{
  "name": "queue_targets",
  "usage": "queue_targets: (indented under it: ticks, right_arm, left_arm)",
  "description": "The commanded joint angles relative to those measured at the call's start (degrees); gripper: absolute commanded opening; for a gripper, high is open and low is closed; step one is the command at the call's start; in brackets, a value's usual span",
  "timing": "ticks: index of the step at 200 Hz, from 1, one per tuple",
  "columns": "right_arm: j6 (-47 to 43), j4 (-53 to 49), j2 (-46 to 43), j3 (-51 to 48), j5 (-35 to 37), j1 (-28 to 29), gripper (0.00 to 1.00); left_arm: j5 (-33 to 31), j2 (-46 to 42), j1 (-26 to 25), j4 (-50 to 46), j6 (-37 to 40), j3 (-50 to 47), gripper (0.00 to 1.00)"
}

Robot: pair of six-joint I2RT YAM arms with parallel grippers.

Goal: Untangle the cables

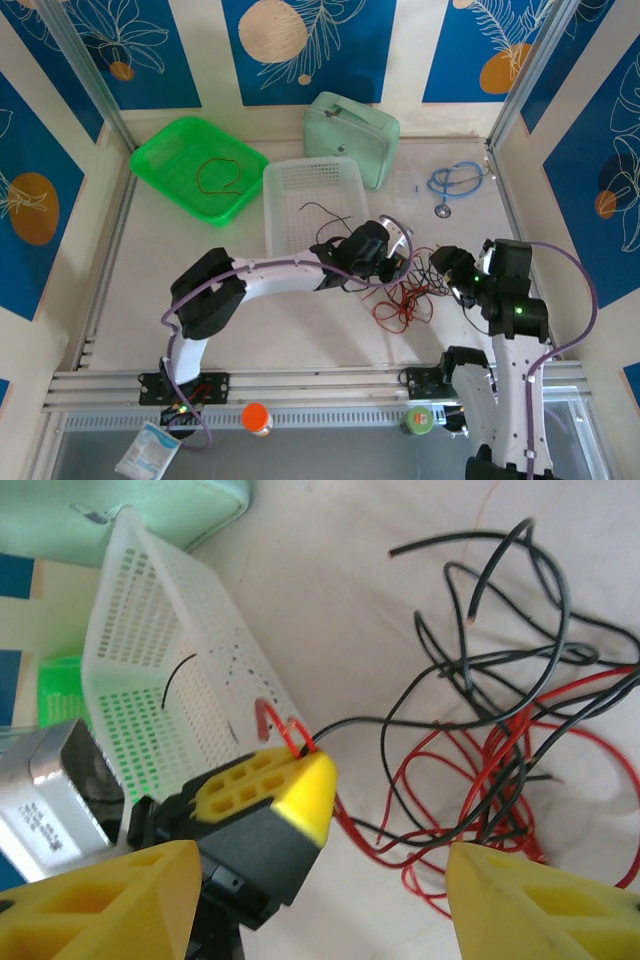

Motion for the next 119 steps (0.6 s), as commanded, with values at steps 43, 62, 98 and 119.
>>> queue_targets:
  ticks: [43,62,98,119]
  right_arm:
    - [3.2,8.3,8.7,0.1,9.6,11.3,0.67]
    - [1.9,10.6,11.7,1.5,13.8,13.8,0.66]
    - [-1.3,13.0,16.4,3.2,19.8,15.0,0.57]
    - [-2.4,14.7,17.2,3.3,21.7,15.0,0.47]
  left_arm:
    - [1.4,0.4,0.2,-3.9,-2.8,3.7,0.00]
    - [1.8,0.3,0.1,-4.3,-2.7,3.6,0.00]
    - [2.1,0.0,0.1,-5.2,-2.4,3.5,0.00]
    - [2.2,-0.3,0.1,-5.6,-2.3,3.4,0.00]
